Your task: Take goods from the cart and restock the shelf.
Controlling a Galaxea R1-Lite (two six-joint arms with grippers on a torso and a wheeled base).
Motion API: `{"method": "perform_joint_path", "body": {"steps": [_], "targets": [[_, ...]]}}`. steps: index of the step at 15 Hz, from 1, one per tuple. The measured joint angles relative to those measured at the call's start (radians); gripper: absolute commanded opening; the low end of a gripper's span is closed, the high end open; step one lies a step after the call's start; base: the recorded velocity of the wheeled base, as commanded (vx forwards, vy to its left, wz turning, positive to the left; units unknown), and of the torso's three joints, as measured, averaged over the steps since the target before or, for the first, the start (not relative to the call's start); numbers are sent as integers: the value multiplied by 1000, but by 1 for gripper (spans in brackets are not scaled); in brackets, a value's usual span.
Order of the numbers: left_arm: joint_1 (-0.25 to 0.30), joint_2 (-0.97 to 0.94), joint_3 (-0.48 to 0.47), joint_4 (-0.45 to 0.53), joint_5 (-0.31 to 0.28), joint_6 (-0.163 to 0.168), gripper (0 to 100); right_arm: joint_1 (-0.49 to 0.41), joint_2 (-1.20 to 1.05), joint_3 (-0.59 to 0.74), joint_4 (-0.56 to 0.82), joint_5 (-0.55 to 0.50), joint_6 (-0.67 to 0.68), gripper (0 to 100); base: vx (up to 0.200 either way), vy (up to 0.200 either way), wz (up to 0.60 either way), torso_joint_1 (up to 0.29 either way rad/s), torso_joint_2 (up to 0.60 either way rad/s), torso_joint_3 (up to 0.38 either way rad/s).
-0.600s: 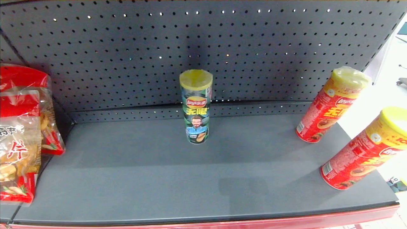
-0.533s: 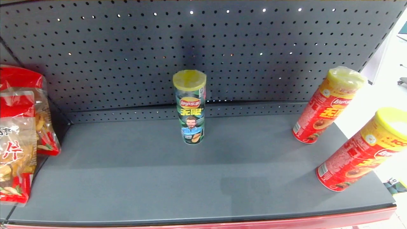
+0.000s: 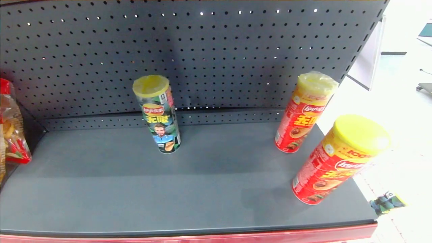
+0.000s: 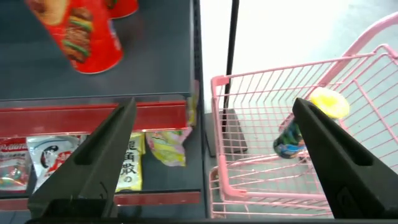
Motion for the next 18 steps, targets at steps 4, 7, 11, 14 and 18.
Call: {"method": "perform_joint_path", "body": {"steps": [4, 7, 11, 14, 18], "targets": [[0, 0, 0, 0, 0, 0, 100, 0, 0, 0, 0, 0, 0, 100, 0, -200, 0, 4, 4, 4], [0, 0, 0, 0, 0, -1, 100, 0, 0, 0, 0, 0, 0, 100, 0, -200, 0, 2, 7, 2], [0, 0, 0, 0, 0, -3, 100, 0, 0, 0, 0, 0, 0, 100, 0, -200, 0, 0, 4, 2], [0, 0, 0, 0, 0, -5, 100, 0, 0, 0, 0, 0, 0, 100, 0, -67, 0, 1, 2, 2], [1, 0, 0, 0, 0, -5, 100, 0, 0, 0, 0, 0, 0, 100, 0, 0, 0, 0, 0, 0]]}}
